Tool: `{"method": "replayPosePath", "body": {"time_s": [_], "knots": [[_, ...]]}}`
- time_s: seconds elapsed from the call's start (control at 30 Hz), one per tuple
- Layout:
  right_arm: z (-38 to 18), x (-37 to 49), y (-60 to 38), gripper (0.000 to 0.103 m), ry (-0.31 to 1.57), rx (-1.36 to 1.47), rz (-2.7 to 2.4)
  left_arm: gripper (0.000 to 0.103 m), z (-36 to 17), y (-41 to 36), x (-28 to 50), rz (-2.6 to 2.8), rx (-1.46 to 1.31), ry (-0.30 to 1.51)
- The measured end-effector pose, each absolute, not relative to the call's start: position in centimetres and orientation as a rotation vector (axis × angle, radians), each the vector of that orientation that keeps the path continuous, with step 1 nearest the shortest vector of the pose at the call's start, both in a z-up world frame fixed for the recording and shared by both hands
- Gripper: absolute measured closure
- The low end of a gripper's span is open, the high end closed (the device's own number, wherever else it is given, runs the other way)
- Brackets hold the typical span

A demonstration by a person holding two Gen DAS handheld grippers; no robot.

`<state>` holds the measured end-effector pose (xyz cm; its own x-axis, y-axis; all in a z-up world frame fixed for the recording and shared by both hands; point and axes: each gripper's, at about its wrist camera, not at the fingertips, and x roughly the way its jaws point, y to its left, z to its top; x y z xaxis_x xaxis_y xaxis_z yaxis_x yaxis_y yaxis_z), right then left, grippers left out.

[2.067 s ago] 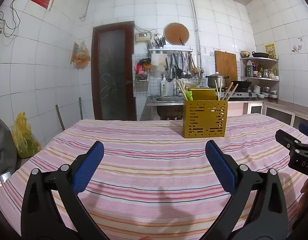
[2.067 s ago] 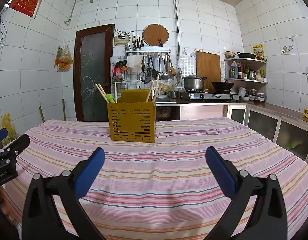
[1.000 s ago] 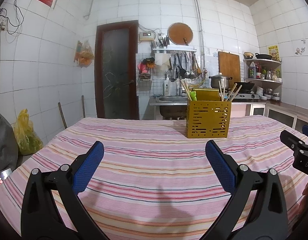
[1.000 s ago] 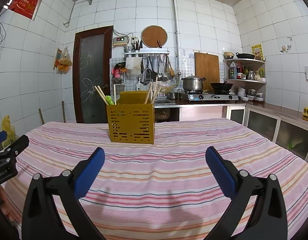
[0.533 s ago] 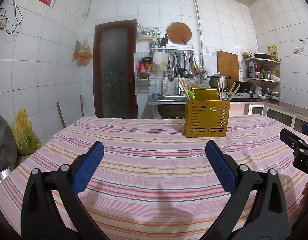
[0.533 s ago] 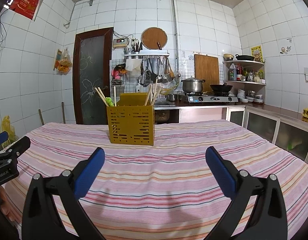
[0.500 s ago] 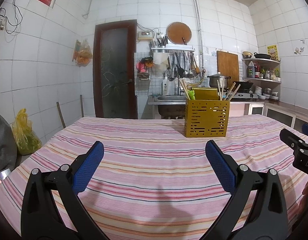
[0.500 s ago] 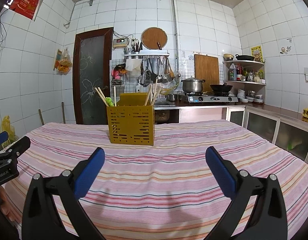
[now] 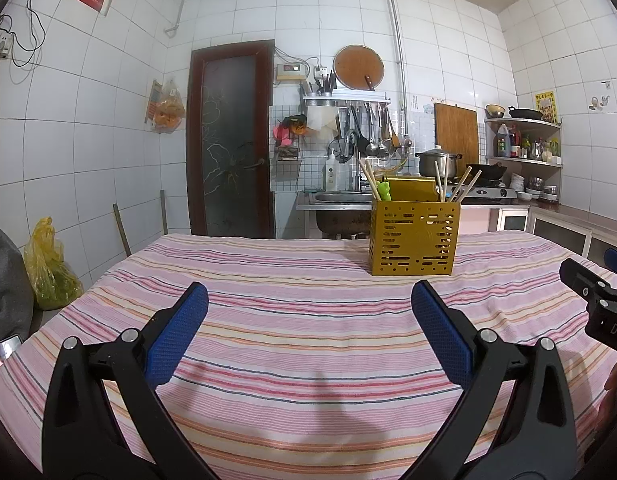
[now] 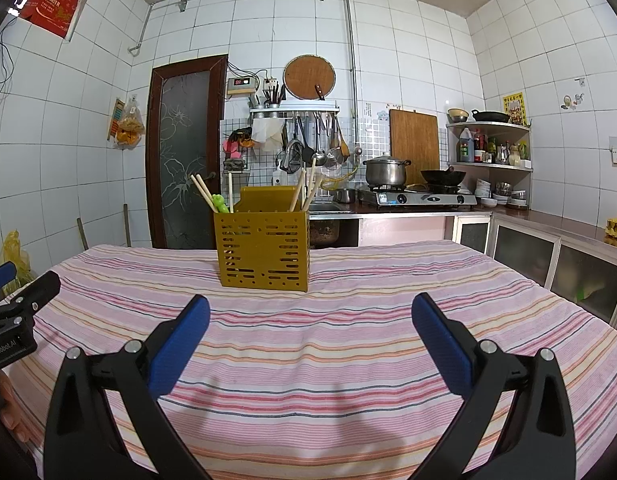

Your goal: Organize utensils

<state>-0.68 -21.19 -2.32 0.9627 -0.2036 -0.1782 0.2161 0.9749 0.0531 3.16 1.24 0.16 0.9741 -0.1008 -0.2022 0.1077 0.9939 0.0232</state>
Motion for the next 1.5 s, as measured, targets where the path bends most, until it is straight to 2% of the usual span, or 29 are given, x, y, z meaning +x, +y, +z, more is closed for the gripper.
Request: {"method": "replayPosePath", "body": {"time_s": [1.5], "knots": [[-2.54, -0.71, -21.15, 0.004, 0.172, 0.072, -0.213, 0.005, 0.29, 1.07, 3.01, -0.108, 0.028, 0.197]]}}
